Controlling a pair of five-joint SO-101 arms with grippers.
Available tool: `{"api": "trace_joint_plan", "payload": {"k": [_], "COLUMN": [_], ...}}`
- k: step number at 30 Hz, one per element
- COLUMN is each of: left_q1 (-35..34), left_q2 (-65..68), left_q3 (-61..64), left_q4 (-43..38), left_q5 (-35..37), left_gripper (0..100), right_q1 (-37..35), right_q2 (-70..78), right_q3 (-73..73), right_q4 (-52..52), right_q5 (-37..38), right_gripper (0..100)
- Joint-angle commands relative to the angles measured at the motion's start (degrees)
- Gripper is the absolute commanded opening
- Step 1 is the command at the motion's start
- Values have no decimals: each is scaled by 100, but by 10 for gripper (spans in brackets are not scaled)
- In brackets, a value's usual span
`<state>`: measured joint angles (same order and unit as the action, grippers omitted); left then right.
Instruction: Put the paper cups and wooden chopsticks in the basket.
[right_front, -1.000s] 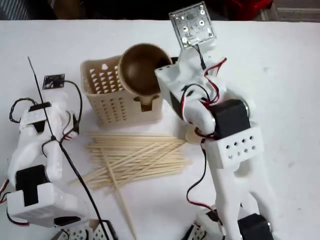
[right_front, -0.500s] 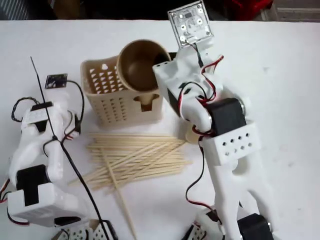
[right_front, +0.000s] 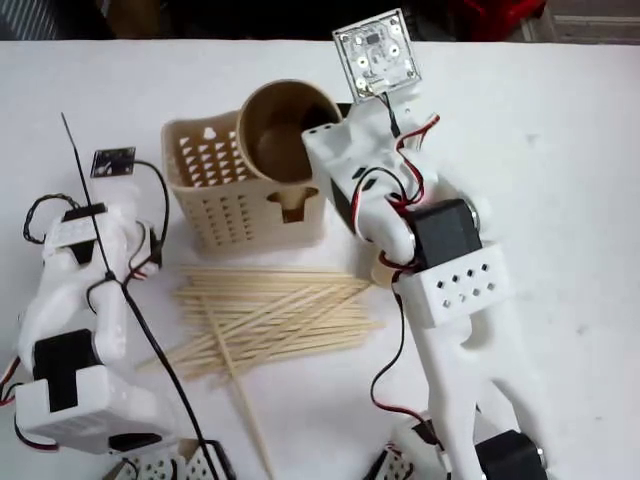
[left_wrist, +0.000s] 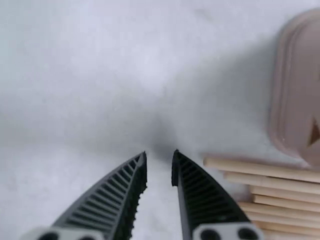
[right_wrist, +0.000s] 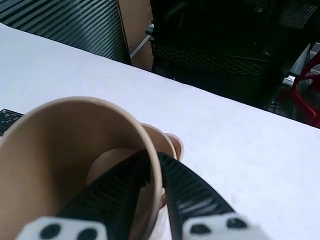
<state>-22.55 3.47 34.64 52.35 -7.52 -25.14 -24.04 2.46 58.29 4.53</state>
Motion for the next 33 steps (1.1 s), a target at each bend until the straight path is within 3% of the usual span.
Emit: {"api": "trace_joint_plan", "payload": {"k": [1,33], "left_q1": [84,84], "left_q2": [-13,-13], "left_q3": [-18,-18], "left_q4": [-53,-53], "left_q5": [-70,-70], "left_gripper": [98,98], "right_q1": [-13,-48], "right_q2": [66,101], "right_q3": [9,-88], "right_q4": [-31,-215], "right_q5": [-9,0], "right_gripper": [18,18]}}
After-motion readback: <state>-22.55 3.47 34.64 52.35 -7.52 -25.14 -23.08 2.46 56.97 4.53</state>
